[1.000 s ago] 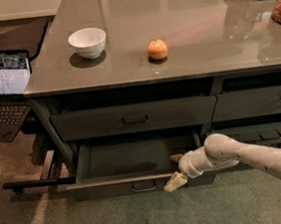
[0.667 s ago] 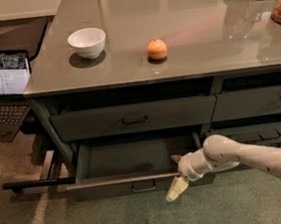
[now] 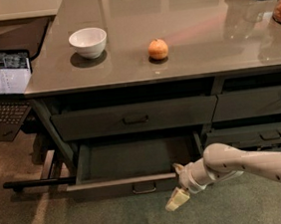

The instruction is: Open middle drawer

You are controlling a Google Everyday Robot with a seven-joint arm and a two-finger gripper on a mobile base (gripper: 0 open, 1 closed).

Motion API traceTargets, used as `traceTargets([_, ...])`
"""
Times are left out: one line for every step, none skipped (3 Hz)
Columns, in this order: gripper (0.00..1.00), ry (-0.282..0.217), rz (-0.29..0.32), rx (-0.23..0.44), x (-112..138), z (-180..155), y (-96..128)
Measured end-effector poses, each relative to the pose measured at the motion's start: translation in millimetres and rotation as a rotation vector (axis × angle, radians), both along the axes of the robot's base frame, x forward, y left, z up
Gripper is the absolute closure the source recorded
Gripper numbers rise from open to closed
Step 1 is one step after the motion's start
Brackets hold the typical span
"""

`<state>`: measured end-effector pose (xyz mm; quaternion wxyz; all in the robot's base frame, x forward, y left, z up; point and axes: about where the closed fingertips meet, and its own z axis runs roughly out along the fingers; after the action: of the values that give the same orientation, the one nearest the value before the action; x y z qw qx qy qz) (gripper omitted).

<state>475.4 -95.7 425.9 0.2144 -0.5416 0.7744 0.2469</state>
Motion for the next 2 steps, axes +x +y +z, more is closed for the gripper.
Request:
traceTargets([0.42,0.026,-0.001,-0.014,-10.6,-0.9,-3.9])
traceTargets([0.65,0.026,-0.001,-0.014,-10.5,2.9,-4.0])
